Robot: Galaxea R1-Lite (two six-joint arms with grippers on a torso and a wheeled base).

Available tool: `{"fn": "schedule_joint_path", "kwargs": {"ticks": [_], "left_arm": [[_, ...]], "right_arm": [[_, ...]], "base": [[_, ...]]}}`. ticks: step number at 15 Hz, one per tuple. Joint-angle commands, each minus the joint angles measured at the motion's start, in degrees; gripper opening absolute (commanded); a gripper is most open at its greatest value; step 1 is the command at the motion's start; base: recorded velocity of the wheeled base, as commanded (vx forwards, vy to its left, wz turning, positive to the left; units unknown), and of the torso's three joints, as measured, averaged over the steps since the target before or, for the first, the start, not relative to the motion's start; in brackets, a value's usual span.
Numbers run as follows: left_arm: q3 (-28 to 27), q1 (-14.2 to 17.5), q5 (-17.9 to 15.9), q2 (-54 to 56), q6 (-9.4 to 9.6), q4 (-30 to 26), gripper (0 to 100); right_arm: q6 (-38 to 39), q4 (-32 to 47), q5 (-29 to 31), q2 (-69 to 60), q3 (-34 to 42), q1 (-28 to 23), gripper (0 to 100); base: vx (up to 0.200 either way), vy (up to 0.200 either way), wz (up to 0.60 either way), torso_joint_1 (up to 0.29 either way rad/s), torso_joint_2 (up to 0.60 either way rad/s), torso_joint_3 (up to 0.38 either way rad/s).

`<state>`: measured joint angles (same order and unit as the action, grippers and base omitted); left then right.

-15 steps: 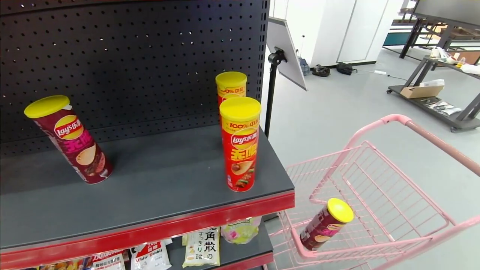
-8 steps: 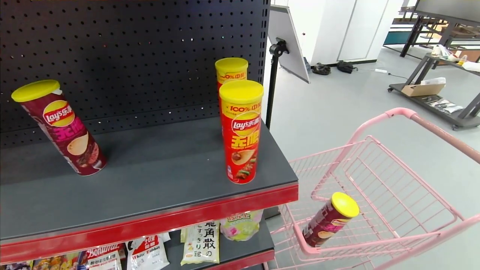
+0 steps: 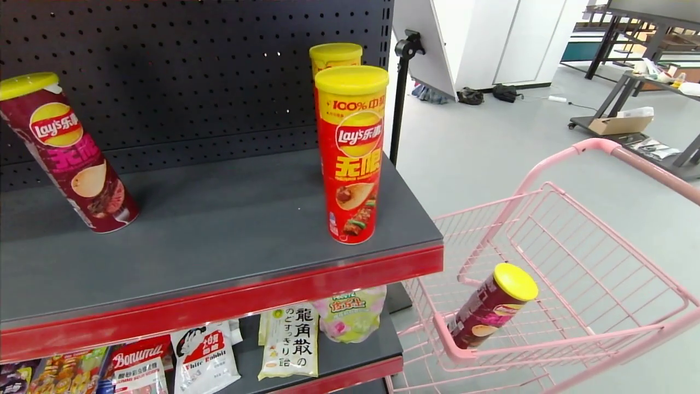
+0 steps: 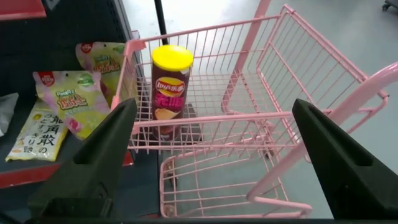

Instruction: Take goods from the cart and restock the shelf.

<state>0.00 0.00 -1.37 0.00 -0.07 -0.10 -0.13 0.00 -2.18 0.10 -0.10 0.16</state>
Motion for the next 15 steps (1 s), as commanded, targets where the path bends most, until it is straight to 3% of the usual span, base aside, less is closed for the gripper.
{"fn": "schedule_joint_path", "kwargs": {"ticks": [1,7,12,14,15], "left_arm": [[0.0,0.0,0.0,-0.1,-0.01,0.0,100],[0.0,0.0,0.0,-0.1,-0.01,0.0,100],[0.0,0.0,0.0,-0.1,-0.01,0.0,100],[0.0,0.0,0.0,-0.1,-0.01,0.0,100],[0.0,0.0,0.0,-0.1,-0.01,0.0,100]], "right_arm": [[0.0,0.0,0.0,0.0,0.0,0.0,100],[-0.1,0.0,0.0,0.0,0.0,0.0,100],[-0.4,0.0,-0.4,1.7,-1.0,0.3,100],[8.5,-0.1,-1.9,21.6,-19.2,1.5,100],[9.6,-0.2,-4.3,28.7,-24.2,3.1,100]], "base": [[0.000,0.000,0.00,-0.183,0.54,0.364],[0.000,0.000,0.00,-0.151,0.51,0.357],[0.000,0.000,0.00,-0.020,0.08,0.059],[0.000,0.000,0.00,0.000,0.00,0.000],[0.000,0.000,0.00,0.000,0.00,0.000]]}}
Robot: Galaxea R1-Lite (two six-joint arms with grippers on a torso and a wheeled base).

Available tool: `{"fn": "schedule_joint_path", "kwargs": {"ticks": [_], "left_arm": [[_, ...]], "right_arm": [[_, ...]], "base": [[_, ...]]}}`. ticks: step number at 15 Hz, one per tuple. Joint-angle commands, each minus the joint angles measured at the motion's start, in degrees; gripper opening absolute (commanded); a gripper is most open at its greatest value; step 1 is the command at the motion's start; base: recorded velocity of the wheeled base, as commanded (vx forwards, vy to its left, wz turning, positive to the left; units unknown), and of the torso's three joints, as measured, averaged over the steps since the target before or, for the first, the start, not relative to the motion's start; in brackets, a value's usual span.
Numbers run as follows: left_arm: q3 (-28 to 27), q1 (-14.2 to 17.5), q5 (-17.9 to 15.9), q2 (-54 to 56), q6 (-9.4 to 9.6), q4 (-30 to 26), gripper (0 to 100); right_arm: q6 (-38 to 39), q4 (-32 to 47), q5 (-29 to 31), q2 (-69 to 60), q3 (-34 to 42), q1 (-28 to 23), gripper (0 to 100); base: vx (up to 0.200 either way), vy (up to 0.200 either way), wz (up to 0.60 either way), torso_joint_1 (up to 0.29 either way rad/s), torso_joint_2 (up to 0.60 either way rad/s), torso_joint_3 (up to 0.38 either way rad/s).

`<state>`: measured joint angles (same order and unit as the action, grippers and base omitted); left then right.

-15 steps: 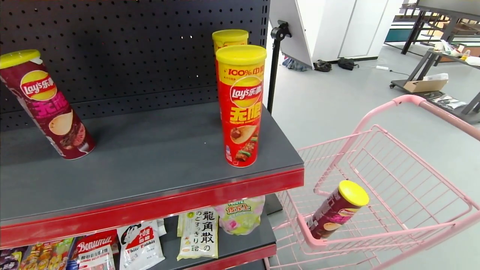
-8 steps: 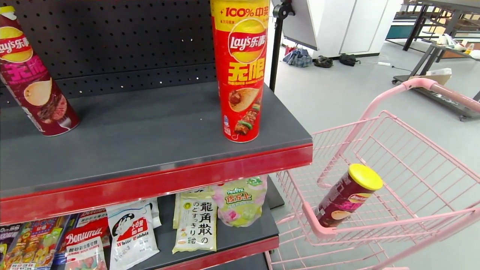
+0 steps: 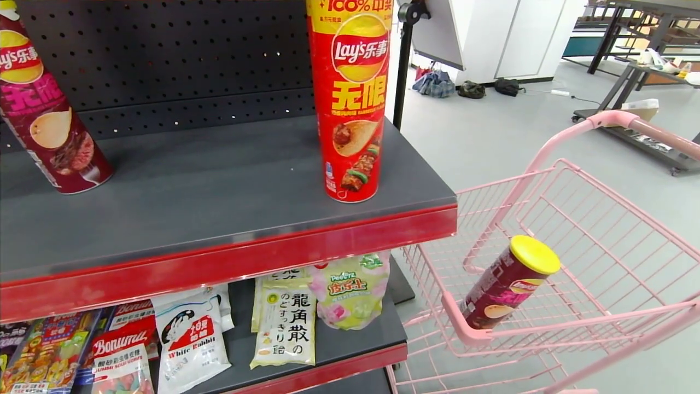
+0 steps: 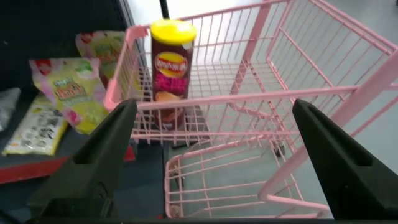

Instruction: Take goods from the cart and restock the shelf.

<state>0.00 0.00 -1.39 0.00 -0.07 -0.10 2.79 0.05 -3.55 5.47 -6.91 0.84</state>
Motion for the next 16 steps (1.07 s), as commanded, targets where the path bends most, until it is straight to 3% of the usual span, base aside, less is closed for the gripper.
{"fn": "schedule_joint_path", "kwargs": {"ticks": [1,3,5,6,7,16], "left_arm": [[0.0,0.0,0.0,-0.1,-0.01,0.0,100],[-0.1,0.0,0.0,-0.1,-0.01,0.0,100],[0.0,0.0,0.0,-0.1,-0.01,0.0,100],[0.0,0.0,0.0,-0.1,-0.01,0.0,100],[-0.1,0.0,0.0,-0.1,-0.01,0.0,100],[0.0,0.0,0.0,-0.1,-0.01,0.0,100]], "right_arm": [[4.6,-0.7,-4.9,26.4,-18.3,3.9,100],[5.4,-12.6,-5.9,42.3,-18.1,6.4,100],[6.0,-15.8,-6.4,45.1,-17.7,6.5,100],[6.6,-29.9,-10.6,59.6,-13.2,6.2,100],[6.7,-36.3,-11.3,66.4,-12.0,6.4,100],[6.7,-38.8,-13.9,77.1,-11.3,5.5,100]], "base": [[0.000,0.000,0.00,0.000,0.00,0.000],[0.000,0.000,0.00,0.000,0.00,0.000],[0.000,0.000,0.00,0.000,0.00,0.000],[0.000,0.000,0.00,0.000,0.00,0.000],[0.000,0.000,0.00,0.000,0.00,0.000],[0.000,0.000,0.00,0.000,0.00,0.000]]}}
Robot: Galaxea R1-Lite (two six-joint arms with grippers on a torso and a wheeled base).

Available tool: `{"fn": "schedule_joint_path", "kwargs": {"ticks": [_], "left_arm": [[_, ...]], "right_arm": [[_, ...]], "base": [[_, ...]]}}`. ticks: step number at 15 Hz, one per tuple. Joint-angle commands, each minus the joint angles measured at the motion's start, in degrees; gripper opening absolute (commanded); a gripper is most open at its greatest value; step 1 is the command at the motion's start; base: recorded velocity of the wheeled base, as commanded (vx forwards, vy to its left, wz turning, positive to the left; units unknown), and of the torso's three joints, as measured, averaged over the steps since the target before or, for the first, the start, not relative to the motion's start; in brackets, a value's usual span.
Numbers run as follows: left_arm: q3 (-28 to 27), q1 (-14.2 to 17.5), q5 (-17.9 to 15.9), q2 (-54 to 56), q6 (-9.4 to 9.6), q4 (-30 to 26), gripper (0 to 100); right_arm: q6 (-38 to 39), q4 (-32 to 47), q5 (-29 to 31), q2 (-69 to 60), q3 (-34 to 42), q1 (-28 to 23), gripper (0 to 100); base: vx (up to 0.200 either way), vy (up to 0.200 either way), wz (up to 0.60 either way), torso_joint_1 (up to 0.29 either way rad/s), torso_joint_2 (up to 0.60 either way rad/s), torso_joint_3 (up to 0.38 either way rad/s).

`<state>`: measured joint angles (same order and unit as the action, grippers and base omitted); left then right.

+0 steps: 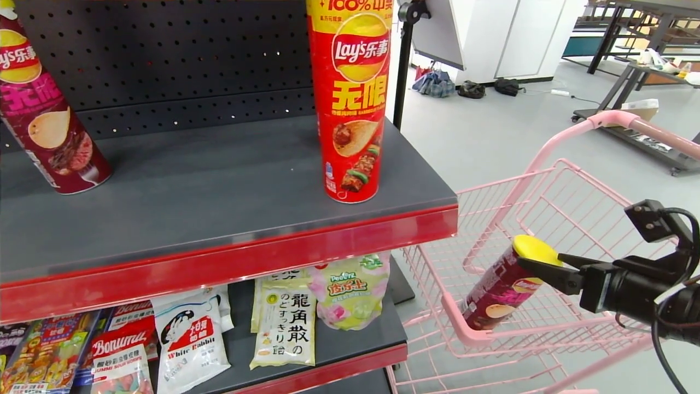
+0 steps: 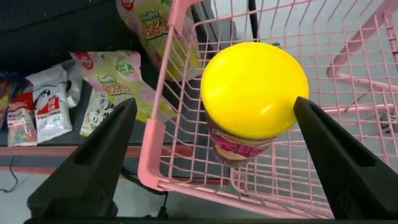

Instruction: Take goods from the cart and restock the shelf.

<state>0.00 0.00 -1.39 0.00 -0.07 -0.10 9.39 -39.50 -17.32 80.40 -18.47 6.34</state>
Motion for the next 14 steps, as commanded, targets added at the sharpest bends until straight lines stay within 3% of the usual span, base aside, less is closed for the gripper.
{"fn": "schedule_joint_path", "kwargs": {"ticks": [1,6,14], "left_arm": [[0.0,0.0,0.0,-0.1,-0.01,0.0,100],[0.0,0.0,0.0,-0.1,-0.01,0.0,100],[-0.1,0.0,0.0,-0.1,-0.01,0.0,100]], "right_arm": [[0.1,0.7,-0.1,2.1,0.3,0.0,100],[-0.1,0.6,0.0,3.2,-0.9,-0.1,100],[-0.6,0.5,2.6,-1.4,-1.7,3.9,100]], "base": [[0.000,0.000,0.00,0.000,0.00,0.000],[0.000,0.000,0.00,0.000,0.00,0.000],[0.000,0.000,0.00,0.000,0.00,0.000]]}}
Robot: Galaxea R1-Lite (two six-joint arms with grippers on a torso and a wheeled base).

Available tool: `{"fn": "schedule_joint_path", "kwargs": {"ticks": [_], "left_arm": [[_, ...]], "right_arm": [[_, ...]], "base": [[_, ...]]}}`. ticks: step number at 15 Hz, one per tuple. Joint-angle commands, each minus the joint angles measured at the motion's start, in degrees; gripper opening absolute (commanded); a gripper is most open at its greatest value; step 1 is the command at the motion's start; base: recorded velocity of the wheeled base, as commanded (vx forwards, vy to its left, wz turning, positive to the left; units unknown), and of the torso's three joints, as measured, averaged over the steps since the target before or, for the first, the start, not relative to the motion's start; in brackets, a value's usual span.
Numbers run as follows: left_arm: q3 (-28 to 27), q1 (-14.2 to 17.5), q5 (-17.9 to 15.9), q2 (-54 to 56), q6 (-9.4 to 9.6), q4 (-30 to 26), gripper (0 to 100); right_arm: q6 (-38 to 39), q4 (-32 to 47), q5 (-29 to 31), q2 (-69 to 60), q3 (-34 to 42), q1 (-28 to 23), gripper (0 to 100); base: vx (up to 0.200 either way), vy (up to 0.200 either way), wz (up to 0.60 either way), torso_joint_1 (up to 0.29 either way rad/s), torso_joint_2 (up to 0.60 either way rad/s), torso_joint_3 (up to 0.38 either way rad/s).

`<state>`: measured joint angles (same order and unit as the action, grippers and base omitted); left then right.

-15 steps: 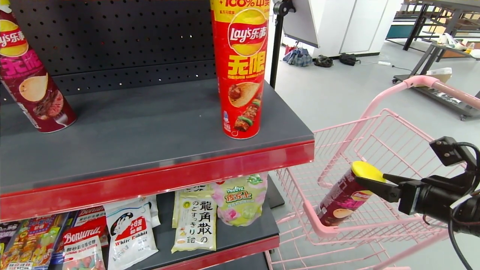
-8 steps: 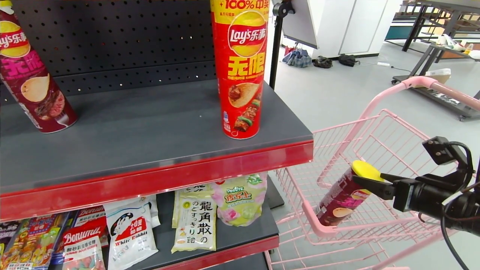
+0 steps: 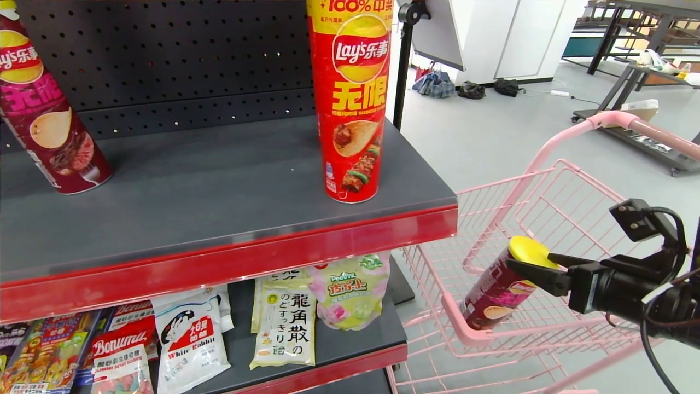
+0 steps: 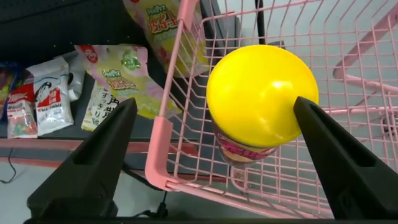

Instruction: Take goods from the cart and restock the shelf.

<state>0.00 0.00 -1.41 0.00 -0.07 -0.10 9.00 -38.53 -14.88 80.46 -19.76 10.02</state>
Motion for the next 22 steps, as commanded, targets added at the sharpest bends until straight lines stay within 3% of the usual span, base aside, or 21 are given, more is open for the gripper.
{"fn": "schedule_joint_path", "kwargs": {"ticks": [1,7,11,14,22], "left_arm": [[0.0,0.0,0.0,-0.1,-0.01,0.0,100],[0.0,0.0,0.0,-0.1,-0.01,0.0,100],[-0.1,0.0,0.0,-0.1,-0.01,0.0,100],[0.0,0.0,0.0,-0.1,-0.01,0.0,100],[0.0,0.0,0.0,-0.1,-0.01,0.0,100]], "right_arm": [[-0.2,-0.5,0.6,-2.3,-0.8,0.9,100],[-0.6,0.1,8.1,-7.2,-1.7,1.3,100],[-0.8,0.1,9.5,-11.2,9.6,1.1,100],[0.7,-0.6,9.4,-7.2,12.6,0.9,100],[1.9,-7.3,9.3,6.4,8.2,1.2,100]], "base": [[0.000,0.000,0.00,0.000,0.00,0.000],[0.000,0.000,0.00,0.000,0.00,0.000],[0.000,0.000,0.00,0.000,0.00,0.000],[0.000,0.000,0.00,0.000,0.00,0.000],[0.000,0.000,0.00,0.000,0.00,0.000]]}}
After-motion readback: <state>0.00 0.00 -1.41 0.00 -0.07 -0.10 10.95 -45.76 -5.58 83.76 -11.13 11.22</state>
